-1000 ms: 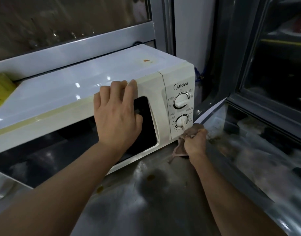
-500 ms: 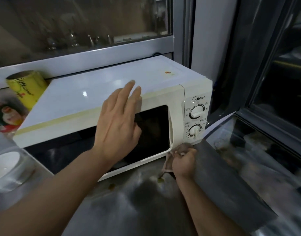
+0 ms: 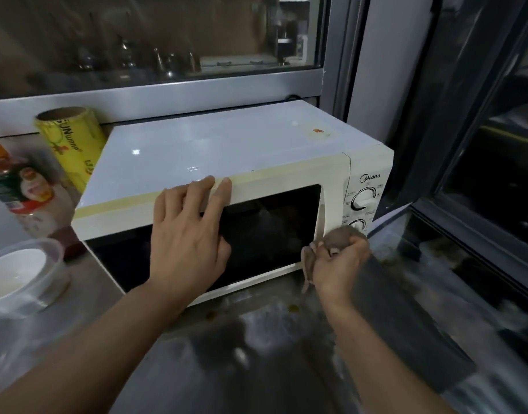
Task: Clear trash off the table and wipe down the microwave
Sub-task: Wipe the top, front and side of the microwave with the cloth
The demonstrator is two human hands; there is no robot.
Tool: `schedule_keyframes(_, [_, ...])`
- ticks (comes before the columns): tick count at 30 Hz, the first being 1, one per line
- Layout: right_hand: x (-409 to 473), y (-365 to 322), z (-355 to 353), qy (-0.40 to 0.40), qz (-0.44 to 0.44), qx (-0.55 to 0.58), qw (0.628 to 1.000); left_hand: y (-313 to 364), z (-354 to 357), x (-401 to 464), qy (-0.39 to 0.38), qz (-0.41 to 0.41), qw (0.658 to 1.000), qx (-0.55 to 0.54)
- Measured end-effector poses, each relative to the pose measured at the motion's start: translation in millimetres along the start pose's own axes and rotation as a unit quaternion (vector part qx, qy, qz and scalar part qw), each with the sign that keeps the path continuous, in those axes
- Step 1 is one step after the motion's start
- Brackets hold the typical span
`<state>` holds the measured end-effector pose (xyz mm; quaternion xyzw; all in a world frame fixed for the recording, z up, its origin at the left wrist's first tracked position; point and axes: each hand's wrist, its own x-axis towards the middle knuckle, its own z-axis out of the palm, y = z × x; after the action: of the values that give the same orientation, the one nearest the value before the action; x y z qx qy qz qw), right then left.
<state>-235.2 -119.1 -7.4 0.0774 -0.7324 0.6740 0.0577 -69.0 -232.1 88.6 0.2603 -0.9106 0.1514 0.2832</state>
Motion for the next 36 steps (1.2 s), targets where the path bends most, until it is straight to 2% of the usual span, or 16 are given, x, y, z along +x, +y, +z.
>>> schedule_keyframes(3, [7, -6, 2, 0.02, -0.019, -0.041, 0.999, 0, 3, 1, 0.005, -0.005, 1.0, -0.007])
schedule_keyframes(5, [6, 8, 7, 0.015, -0.009, -0.028, 0.999, 0, 5, 1, 0.004, -0.007, 1.0, -0.008])
schedule_keyframes(10, [-4, 62, 21, -0.086, 0.085, -0.044, 0.992, -1, 11, 0, 0.023, -0.009, 1.0, -0.014])
schedule_keyframes(15, [11, 76, 22, -0.1, 0.153, 0.02, 0.983, -4, 16, 3, 0.028, -0.012, 0.999, -0.018])
schedule_keyframes(20, [7, 73, 31, -0.058, 0.219, 0.078, 0.971, -2, 14, 2, 0.021, -0.021, 1.0, -0.011])
schedule_keyframes(22, [-2, 63, 38, -0.039, 0.216, 0.051, 0.974, 1, 15, 3, 0.022, -0.024, 0.999, -0.011])
schedule_keyframes(24, [-20, 59, 46, -0.07, 0.212, 0.046, 0.974, 2, 14, 2, 0.018, -0.028, 0.999, -0.01])
schedule_keyframes(27, [-58, 48, 57, -0.149, 0.263, 0.048, 0.952, 2, 7, 0, 0.001, -0.02, 1.0, 0.0])
schedule_keyframes(30, [-66, 46, 58, -0.172, 0.256, 0.033, 0.951, -1, -4, -2, -0.008, 0.008, 1.0, -0.021])
schedule_keyframes(33, [-35, 48, 46, -0.141, 0.246, 0.002, 0.959, -11, -18, -4, 0.004, 0.019, 0.998, -0.064])
schedule_keyframes(36, [-13, 52, 42, -0.097, 0.28, 0.012, 0.955, -33, -29, -10, 0.011, -0.004, 0.999, -0.034])
